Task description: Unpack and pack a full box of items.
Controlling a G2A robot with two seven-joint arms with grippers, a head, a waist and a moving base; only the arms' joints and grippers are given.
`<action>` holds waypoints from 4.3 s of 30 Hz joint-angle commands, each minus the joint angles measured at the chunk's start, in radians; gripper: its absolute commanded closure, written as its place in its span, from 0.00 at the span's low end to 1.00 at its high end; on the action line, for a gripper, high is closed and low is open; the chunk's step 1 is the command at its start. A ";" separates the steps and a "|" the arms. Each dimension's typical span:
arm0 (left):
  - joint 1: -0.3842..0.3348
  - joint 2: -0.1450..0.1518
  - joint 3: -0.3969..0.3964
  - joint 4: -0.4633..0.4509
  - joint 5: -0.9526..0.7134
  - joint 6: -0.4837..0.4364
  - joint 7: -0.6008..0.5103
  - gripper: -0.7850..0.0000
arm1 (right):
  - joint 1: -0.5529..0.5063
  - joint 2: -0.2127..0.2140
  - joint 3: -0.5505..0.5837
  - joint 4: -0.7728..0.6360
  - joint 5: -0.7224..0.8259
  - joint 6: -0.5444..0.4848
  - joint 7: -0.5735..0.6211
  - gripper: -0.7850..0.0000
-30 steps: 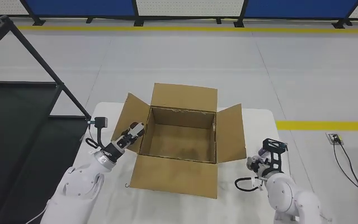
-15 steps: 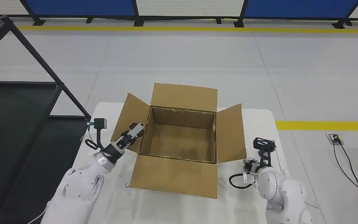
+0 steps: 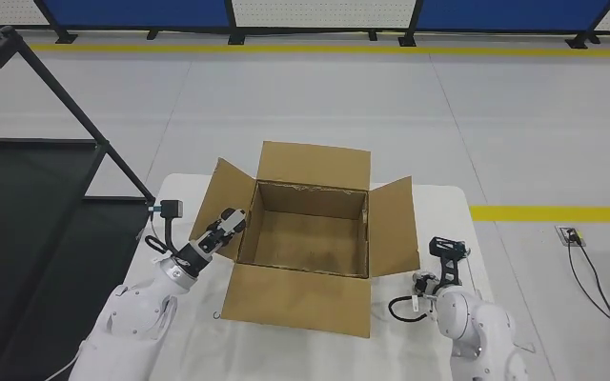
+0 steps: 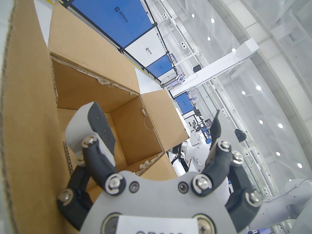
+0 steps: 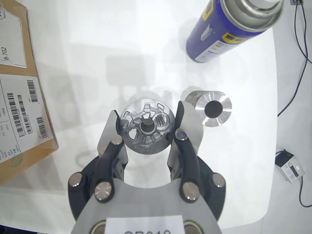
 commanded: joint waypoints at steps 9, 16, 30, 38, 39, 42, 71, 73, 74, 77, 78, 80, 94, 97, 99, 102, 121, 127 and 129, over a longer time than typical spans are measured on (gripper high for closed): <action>0.005 0.000 -0.001 -0.002 -0.001 -0.003 0.003 0.00 | 0.007 0.005 -0.005 0.008 0.011 0.003 -0.001 0.44; 0.007 0.000 -0.002 -0.006 0.000 -0.002 0.003 0.00 | 0.003 0.009 -0.008 -0.009 0.010 0.008 0.001 0.07; 0.007 -0.001 0.000 -0.006 -0.001 0.000 0.001 0.00 | -0.093 0.005 0.049 -0.210 0.208 0.102 -0.193 0.02; 0.009 -0.001 -0.006 -0.003 -0.002 -0.005 0.005 0.00 | -0.157 -0.003 0.124 -0.291 0.583 0.020 -0.404 0.00; 0.009 0.000 -0.006 -0.003 -0.002 -0.006 0.005 0.00 | -0.163 -0.004 0.133 -0.290 0.628 0.001 -0.424 0.23; 0.010 -0.001 -0.007 -0.004 -0.005 -0.004 0.006 0.00 | -0.166 -0.005 0.157 -0.277 0.746 -0.032 -0.483 0.81; -0.006 -0.003 -0.005 0.019 -0.020 -0.008 -0.001 0.00 | 0.005 0.021 0.145 0.117 1.056 -0.164 -0.424 1.00; -0.007 -0.003 -0.004 0.017 -0.019 -0.006 -0.002 0.00 | 0.027 0.023 0.137 0.171 1.088 -0.188 -0.430 1.00; -0.008 -0.003 -0.004 0.016 -0.018 -0.007 -0.002 0.00 | 0.036 0.023 0.134 0.197 1.110 -0.210 -0.430 1.00; -0.007 -0.003 -0.006 0.016 -0.019 -0.008 0.000 0.00 | 0.066 0.027 0.131 0.285 1.185 -0.280 -0.405 1.00; -0.006 -0.002 -0.008 0.016 -0.019 -0.009 0.000 0.00 | 0.078 0.029 0.129 0.314 1.203 -0.301 -0.394 1.00; -0.004 -0.002 -0.011 0.016 -0.018 -0.009 0.003 0.00 | 0.100 0.033 0.124 0.368 1.247 -0.346 -0.359 1.00; 0.005 -0.001 -0.016 0.003 -0.013 -0.008 0.008 0.00 | 0.244 0.049 0.038 0.593 1.316 -0.453 -0.307 1.00; 0.011 0.000 -0.022 0.000 -0.014 -0.008 0.010 0.00 | 0.263 0.051 0.016 0.615 1.312 -0.457 -0.310 1.00; 0.016 0.000 -0.026 -0.003 -0.014 -0.009 0.011 0.00 | 0.274 0.053 0.004 0.627 1.314 -0.461 -0.311 1.00; 0.021 0.001 -0.030 -0.006 -0.014 -0.010 0.014 0.00 | 0.288 0.055 -0.013 0.640 1.315 -0.464 -0.308 1.00; 0.018 0.000 -0.022 0.000 -0.022 -0.014 0.000 0.00 | -0.040 0.122 0.162 0.058 1.191 -0.352 -0.383 1.00; 0.014 -0.001 -0.017 0.004 -0.023 -0.015 -0.004 0.00 | -0.175 0.138 0.194 -0.153 1.075 -0.261 -0.376 0.56; 0.013 -0.002 -0.014 0.003 -0.021 -0.013 -0.004 0.00 | -0.209 0.142 0.193 -0.210 1.019 -0.224 -0.378 0.51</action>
